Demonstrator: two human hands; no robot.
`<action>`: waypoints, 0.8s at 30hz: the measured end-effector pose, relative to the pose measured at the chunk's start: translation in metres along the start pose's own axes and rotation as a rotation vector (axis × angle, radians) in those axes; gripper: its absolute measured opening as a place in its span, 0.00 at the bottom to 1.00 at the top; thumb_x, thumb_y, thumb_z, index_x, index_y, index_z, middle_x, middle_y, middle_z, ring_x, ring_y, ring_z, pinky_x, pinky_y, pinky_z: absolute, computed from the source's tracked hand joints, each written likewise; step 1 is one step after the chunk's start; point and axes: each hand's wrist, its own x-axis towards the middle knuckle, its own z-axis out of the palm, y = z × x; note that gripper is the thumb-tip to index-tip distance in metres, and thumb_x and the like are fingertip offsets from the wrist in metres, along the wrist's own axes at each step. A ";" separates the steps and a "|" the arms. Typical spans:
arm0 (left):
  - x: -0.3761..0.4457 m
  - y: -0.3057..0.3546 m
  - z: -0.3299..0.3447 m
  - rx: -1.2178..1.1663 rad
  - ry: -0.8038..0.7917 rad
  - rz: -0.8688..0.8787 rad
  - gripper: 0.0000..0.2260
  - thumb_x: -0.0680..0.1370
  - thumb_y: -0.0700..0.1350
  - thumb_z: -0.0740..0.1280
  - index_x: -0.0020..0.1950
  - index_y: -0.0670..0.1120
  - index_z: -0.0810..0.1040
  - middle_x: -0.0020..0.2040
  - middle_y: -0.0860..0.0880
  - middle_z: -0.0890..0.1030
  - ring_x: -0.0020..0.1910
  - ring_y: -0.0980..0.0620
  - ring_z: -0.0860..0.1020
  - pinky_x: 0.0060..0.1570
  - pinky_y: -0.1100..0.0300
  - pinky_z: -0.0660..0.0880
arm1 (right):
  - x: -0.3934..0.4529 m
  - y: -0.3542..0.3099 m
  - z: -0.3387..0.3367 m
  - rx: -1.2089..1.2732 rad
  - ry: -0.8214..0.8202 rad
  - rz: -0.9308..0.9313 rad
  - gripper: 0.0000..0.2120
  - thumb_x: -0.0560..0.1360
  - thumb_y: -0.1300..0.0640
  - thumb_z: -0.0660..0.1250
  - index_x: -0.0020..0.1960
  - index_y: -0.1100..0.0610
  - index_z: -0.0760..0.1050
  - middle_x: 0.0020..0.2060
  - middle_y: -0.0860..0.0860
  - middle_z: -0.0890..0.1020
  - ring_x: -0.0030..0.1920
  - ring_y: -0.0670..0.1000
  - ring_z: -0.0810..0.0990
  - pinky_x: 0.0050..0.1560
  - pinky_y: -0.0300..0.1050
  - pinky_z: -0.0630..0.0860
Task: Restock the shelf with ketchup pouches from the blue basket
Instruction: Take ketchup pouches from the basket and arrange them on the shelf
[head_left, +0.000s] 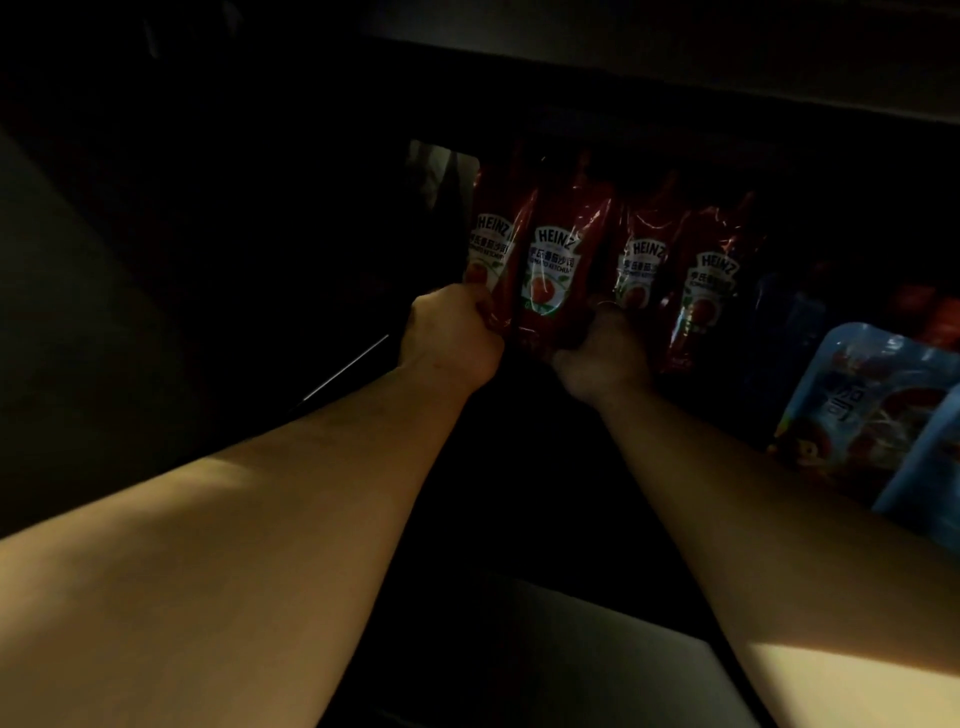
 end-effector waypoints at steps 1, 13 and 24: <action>0.001 0.000 0.001 -0.006 0.006 -0.009 0.13 0.78 0.39 0.68 0.60 0.51 0.82 0.58 0.47 0.81 0.48 0.52 0.78 0.43 0.62 0.74 | 0.001 0.001 0.000 0.010 -0.005 0.003 0.35 0.69 0.57 0.78 0.72 0.52 0.69 0.65 0.51 0.79 0.65 0.53 0.77 0.57 0.40 0.69; -0.011 0.004 -0.017 -0.010 -0.065 -0.056 0.07 0.76 0.38 0.66 0.44 0.49 0.80 0.49 0.51 0.80 0.47 0.52 0.78 0.34 0.70 0.67 | -0.025 0.007 -0.030 0.018 0.178 0.164 0.22 0.74 0.54 0.71 0.67 0.56 0.73 0.62 0.53 0.80 0.61 0.55 0.79 0.49 0.34 0.68; -0.062 0.001 -0.050 -0.134 0.040 -0.111 0.10 0.75 0.40 0.69 0.56 0.45 0.81 0.56 0.46 0.83 0.56 0.47 0.80 0.49 0.66 0.67 | -0.070 -0.015 -0.050 -0.112 0.258 0.277 0.18 0.77 0.56 0.66 0.65 0.62 0.77 0.65 0.60 0.79 0.65 0.61 0.77 0.62 0.45 0.73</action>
